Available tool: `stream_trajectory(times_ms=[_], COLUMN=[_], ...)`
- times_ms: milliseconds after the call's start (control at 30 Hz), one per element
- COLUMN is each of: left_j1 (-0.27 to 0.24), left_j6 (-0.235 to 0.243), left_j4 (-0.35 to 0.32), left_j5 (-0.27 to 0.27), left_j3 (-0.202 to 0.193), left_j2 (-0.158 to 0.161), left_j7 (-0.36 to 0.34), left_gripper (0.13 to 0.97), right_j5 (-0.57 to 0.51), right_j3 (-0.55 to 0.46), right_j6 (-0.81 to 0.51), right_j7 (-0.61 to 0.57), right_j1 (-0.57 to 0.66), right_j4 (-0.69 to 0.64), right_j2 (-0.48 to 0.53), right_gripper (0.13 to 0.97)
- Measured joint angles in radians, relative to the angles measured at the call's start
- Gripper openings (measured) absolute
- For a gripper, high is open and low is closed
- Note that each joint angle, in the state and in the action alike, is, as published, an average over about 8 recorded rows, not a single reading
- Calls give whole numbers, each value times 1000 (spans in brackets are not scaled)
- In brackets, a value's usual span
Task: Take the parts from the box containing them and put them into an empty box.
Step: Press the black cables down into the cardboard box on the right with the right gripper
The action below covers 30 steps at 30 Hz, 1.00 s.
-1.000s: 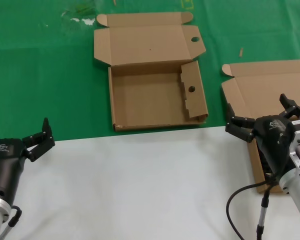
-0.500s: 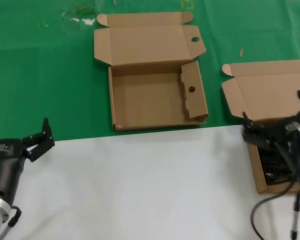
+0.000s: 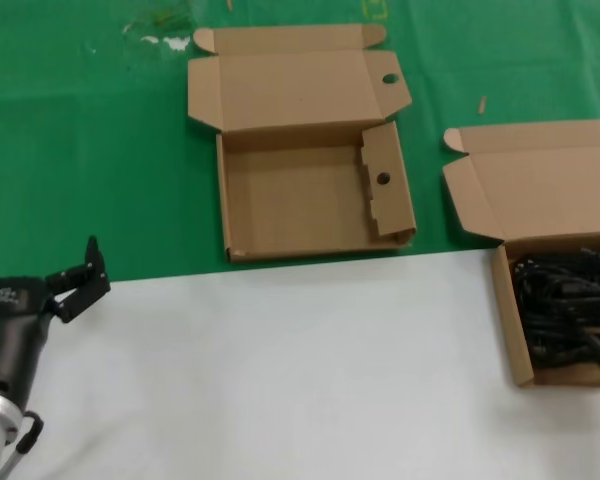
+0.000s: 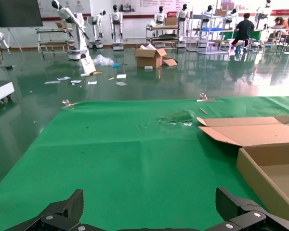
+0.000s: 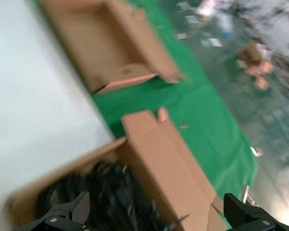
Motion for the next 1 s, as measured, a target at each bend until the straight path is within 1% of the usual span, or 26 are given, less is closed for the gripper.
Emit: stream_trajectory(times_ms=[100,167,267,333,400,467,600,700,833,1000], left_j1=[0,0,0,0,0,0,0,0,0,0], left_j6=[0,0,0,0,0,0,0,0,0,0], left_j4=[0,0,0,0,0,0,0,0,0,0], left_j5=[0,0,0,0,0,0,0,0,0,0], left_j3=[0,0,0,0,0,0,0,0,0,0], left_j2=[0,0,0,0,0,0,0,0,0,0], left_j7=[0,0,0,0,0,0,0,0,-1,-1], left_gripper=[966,966,966,966,966,966,966,966,966,966], right_j5=[27,40,66,98,146,206,319,370,403,415], right_j3=[92,133,133,93,29,-40,-162,-259,-425,-653], right_j6=[4,16,43,57,64,61,50,47,51,53], right_j7=[-55,-81,-106,-133,-183,-254,-414,-496,-541,-521], right_j1=[-130,-194,-225,-194,-124,-35,149,288,474,678], right_j4=[-6,-17,-38,-53,-69,-87,-132,-170,-222,-272], right_j2=[95,150,227,261,274,263,202,157,126,132], right_gripper=[966,966,966,966,966,966,963,957,948,907])
